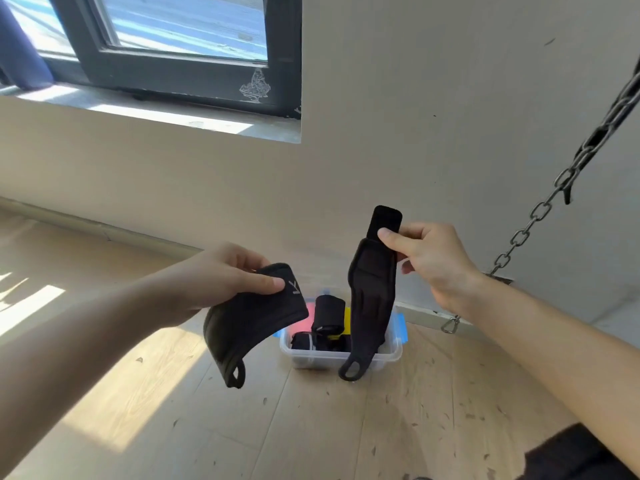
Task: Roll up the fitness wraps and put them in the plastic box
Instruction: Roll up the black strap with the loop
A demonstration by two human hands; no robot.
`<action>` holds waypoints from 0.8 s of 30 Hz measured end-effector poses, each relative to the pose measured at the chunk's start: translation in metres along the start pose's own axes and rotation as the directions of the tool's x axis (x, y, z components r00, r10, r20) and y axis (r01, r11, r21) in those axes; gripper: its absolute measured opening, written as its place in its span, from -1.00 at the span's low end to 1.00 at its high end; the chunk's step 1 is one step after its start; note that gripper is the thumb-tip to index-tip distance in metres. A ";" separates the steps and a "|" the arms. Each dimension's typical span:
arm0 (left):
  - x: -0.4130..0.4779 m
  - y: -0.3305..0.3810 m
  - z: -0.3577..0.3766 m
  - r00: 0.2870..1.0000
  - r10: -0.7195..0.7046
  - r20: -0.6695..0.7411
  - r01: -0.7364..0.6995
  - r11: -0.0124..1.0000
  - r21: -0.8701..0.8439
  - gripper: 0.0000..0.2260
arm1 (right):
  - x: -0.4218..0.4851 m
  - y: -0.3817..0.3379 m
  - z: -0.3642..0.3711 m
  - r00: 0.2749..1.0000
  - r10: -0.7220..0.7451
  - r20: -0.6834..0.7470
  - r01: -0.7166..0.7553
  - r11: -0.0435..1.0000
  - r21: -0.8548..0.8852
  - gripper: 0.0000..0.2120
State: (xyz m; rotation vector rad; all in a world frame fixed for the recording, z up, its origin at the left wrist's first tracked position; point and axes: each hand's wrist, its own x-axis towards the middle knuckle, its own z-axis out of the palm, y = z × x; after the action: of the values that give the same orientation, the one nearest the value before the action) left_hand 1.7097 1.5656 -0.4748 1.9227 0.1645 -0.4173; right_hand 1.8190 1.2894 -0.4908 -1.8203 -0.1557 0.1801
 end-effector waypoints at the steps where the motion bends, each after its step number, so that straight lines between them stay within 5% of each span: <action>1: -0.001 -0.001 0.001 1.000 -0.005 0.007 0.005 1.000 -0.011 -0.86 | -0.002 -0.002 0.001 1.000 0.020 0.017 -0.020 0.999 0.030 -0.88; 7: 0.002 -0.002 0.012 0.995 0.021 0.096 -0.010 0.993 -0.120 -0.80 | -0.013 -0.001 0.013 0.970 0.070 0.232 -0.119 0.971 0.206 -0.90; 24: 0.016 -0.008 0.027 0.994 0.024 0.103 -0.006 0.985 -0.173 -0.78 | -0.036 0.012 0.043 0.947 -0.067 0.313 -0.002 0.976 0.218 -0.92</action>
State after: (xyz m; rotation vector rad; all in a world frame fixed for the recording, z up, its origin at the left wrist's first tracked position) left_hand 1.7166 1.5428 -0.4964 1.7266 0.1134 -0.4774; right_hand 1.7752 1.3195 -0.5116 -1.5612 -0.3800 0.4522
